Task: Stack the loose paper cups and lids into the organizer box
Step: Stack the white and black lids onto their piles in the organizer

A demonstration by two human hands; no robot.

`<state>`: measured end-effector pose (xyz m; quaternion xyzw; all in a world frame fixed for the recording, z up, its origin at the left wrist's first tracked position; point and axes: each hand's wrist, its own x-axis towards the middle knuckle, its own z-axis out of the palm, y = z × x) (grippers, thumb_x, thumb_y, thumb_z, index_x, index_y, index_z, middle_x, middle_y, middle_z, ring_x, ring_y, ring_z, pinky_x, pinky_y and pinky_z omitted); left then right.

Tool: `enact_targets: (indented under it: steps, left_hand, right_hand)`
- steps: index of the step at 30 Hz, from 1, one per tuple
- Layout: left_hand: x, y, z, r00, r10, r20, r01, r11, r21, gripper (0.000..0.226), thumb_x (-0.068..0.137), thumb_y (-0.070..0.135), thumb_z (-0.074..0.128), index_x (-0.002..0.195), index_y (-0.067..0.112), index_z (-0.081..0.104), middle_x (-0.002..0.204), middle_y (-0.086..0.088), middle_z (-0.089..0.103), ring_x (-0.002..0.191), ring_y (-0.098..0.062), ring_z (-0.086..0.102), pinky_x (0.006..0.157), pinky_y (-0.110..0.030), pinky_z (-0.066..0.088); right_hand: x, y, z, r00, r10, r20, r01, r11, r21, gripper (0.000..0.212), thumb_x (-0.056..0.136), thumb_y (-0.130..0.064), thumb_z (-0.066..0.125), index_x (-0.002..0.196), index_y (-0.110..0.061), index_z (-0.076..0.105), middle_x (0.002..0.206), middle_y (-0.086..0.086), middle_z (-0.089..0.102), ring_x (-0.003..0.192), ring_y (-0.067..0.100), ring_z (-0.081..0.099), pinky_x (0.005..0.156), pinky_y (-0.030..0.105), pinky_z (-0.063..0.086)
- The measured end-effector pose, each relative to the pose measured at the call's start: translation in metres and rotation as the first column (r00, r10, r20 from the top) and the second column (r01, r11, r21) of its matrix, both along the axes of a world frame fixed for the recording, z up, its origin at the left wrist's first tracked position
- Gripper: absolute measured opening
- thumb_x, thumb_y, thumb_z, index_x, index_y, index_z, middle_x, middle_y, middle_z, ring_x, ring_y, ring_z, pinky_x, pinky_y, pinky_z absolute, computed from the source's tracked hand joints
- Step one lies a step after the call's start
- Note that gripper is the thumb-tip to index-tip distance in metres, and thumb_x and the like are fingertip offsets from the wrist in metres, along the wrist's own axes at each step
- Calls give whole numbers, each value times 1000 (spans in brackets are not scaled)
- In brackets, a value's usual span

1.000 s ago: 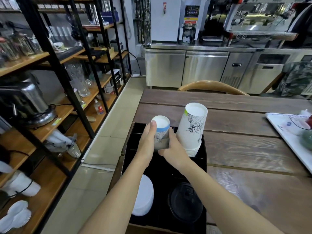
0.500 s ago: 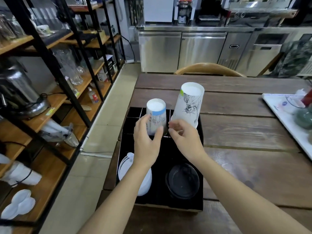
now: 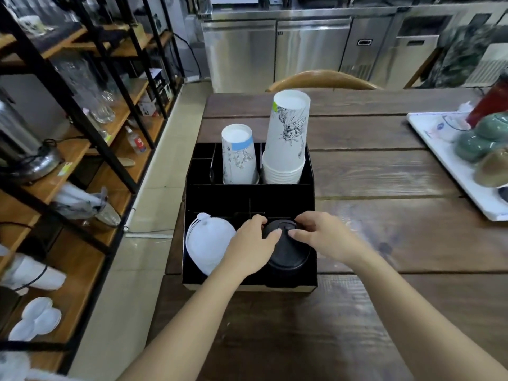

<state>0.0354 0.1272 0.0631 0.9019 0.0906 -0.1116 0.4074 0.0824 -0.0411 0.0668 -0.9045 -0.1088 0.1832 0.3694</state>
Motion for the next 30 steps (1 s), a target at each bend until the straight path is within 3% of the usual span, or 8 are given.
enact_targets:
  steps: [4,8,12,14,17,21,26,30]
  left_hand:
    - [-6,-2,-7,993,4,-119,-37,960,-277,39,91,41,48,127,25,45,120,4,58,105,-13,57,87,-32,49]
    - [-8,-11,-17,982,145,-118,-182,890,-419,24,91,42,48,113,31,49,106,12,58,95,-4,56,81,-26,45]
    - [-6,-26,-23,929,312,-198,-368,736,-569,24,90,41,51,111,30,47,105,9,56,94,-4,54,75,-24,45]
    - [-4,-30,-25,904,358,-236,-425,676,-602,25,88,42,54,108,29,48,108,7,56,95,-6,54,77,-26,44]
    - [1,-32,-26,872,403,-278,-484,626,-611,28,86,44,56,104,23,50,104,4,57,91,-7,53,73,-27,44]
    - [5,-33,-27,876,427,-226,-476,684,-553,28,88,44,52,101,19,49,93,8,54,83,-4,50,65,-24,40]
    - [-1,-32,-35,920,386,-62,-349,737,-579,22,92,39,49,111,28,52,99,22,53,91,8,49,75,-13,37]
    - [-7,-29,-43,934,355,35,-279,790,-546,23,92,38,48,113,28,56,101,24,56,91,18,52,70,-4,43]
  right_hand:
    - [-7,-1,-3,998,-4,-55,6,999,39,23,87,-26,59,108,-16,62,103,4,68,98,21,62,84,34,50]
    - [-11,1,-6,999,-16,-46,17,999,32,17,91,-25,54,104,-16,59,94,-1,61,89,18,57,74,29,41]
    - [-10,8,-1,999,-38,-20,37,997,-61,20,94,-23,48,100,-7,58,92,7,59,90,28,61,67,31,42]
    - [-8,12,3,997,-57,-60,51,994,-93,25,95,-23,43,105,-4,56,97,13,57,79,38,67,58,39,53]
    - [-4,16,8,996,-58,-64,44,979,-197,26,96,-25,38,103,-6,54,101,17,55,51,35,65,41,33,49]
    - [-3,24,7,1000,-22,6,23,948,-319,21,96,-21,38,79,-11,46,86,15,56,55,34,63,50,31,48]
    - [-7,18,1,999,-4,50,15,975,-221,25,96,-22,41,94,-1,55,96,24,65,83,42,63,68,43,49]
    - [-10,11,1,996,19,88,-2,983,-183,27,94,-26,49,105,-6,62,103,18,68,98,37,60,75,38,46]
